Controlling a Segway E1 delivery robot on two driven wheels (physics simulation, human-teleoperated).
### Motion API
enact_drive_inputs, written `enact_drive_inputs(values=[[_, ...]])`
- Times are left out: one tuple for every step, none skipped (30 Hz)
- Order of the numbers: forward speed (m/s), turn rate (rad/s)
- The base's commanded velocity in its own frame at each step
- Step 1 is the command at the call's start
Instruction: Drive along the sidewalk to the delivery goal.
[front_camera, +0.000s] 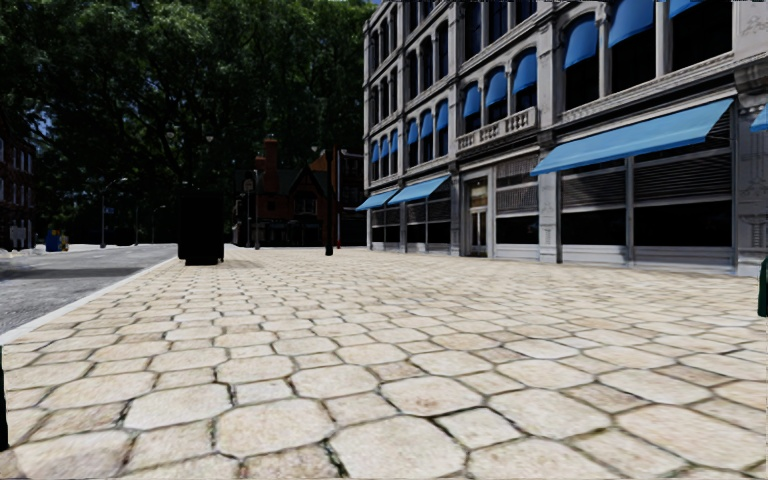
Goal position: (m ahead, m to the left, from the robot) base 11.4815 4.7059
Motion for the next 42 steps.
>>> enact_drive_inputs(values=[[1.4, 0.63], [2.0, 0.63], [2.0, 0.63], [2.0, 0.63], [2.0, 0.63], [2.0, 0.63], [2.0, 0.63], [2.0, 0.63], [2.0, 0.63], [2.0, 0.63], [2.0, 0.63], [2.0, 0.63], [2.0, 0.63], [2.0, 0.63], [2.0, 0.61], [2.0, 0.48], [2.0, 0.3], [2.0, 0.3], [2.0, 0.22], [2.0, 0.2], [2.0, 0.0], [2.0, 0.0], [2.0, 0.0], [2.0, 0.0], [2.0, 0.0], [2.0, 0.0], [2.0, 0.0], [2.0, 0.0], [2.0, 0.0], [2.0, 0.0], [2.0, 0.0], [2.0, 0.0], [2.0, 0.0], [2.0, 0.0], [2.0, 0.0], [2.0, 0.0], [2.0, 0.0], [2.0, 0.0], [2.0, 0.0], [2.0, 0.0], [2.0, 0.0], [2.0, 0.0]])
